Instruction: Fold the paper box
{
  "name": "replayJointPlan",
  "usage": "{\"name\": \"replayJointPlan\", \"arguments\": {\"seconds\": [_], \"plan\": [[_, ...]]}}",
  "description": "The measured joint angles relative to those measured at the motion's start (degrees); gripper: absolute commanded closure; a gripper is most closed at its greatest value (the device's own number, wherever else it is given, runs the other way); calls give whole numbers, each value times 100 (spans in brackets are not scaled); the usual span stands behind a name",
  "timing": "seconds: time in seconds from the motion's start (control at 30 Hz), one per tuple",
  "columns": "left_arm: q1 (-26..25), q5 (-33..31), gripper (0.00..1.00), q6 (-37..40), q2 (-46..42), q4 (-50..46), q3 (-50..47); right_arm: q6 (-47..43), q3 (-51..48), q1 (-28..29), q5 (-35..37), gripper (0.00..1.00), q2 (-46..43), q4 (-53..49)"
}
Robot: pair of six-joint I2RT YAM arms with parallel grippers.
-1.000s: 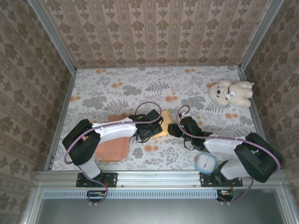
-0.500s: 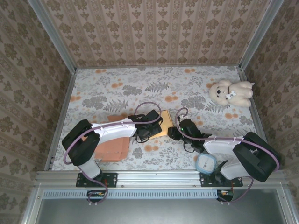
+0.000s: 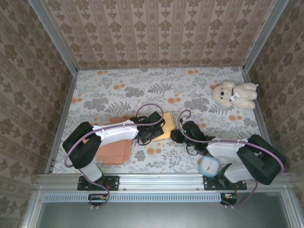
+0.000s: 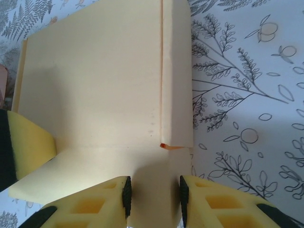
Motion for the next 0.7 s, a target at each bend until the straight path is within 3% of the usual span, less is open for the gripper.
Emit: {"name": "replayJointPlan", "arguments": {"seconds": [0.7], "plan": [[37, -42, 27, 0, -37, -35, -13, -7, -74, 9, -72, 67, -94, 22]]}}
